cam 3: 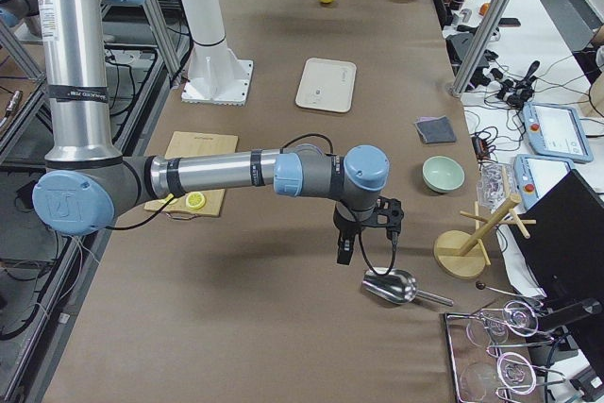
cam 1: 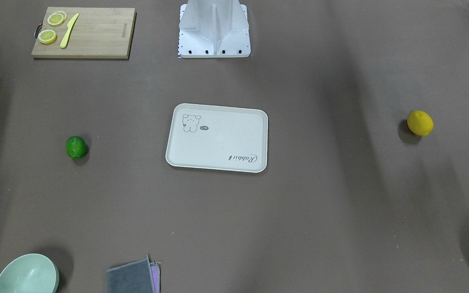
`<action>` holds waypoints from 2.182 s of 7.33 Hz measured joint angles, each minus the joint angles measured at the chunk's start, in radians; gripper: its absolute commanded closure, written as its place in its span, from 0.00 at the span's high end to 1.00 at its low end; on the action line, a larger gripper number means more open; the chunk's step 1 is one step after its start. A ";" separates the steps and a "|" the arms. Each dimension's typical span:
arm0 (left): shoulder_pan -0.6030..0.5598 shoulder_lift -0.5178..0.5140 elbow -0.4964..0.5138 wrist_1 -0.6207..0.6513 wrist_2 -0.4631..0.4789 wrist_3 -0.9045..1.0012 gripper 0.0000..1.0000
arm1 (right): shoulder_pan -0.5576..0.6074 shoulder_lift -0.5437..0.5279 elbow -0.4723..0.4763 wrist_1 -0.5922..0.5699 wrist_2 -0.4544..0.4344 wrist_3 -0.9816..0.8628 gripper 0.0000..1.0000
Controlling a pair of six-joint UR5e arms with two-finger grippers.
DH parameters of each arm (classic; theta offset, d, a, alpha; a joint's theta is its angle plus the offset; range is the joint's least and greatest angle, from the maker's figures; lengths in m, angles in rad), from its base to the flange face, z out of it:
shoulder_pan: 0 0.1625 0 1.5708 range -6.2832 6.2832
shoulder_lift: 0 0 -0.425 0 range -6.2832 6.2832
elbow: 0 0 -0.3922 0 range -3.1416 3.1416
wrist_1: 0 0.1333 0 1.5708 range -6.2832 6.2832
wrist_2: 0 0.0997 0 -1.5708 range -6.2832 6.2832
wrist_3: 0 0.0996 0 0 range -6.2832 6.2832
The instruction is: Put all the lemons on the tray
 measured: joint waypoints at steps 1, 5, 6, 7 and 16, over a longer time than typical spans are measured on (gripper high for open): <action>0.006 -0.008 -0.023 0.001 -0.001 -0.056 0.98 | -0.002 0.001 0.001 0.000 0.001 0.000 0.99; 0.147 -0.052 -0.110 -0.008 0.004 -0.362 0.98 | -0.015 -0.002 -0.006 0.011 0.001 -0.007 0.99; 0.205 -0.070 -0.116 -0.012 0.012 -0.434 0.98 | -0.029 -0.001 -0.004 0.011 0.000 -0.003 0.99; 0.253 -0.080 -0.117 -0.027 0.032 -0.471 0.98 | -0.047 0.005 -0.001 0.012 0.000 0.007 0.99; 0.367 -0.009 -0.013 -0.288 0.088 -0.568 0.97 | -0.186 0.101 0.007 0.010 0.025 0.191 0.99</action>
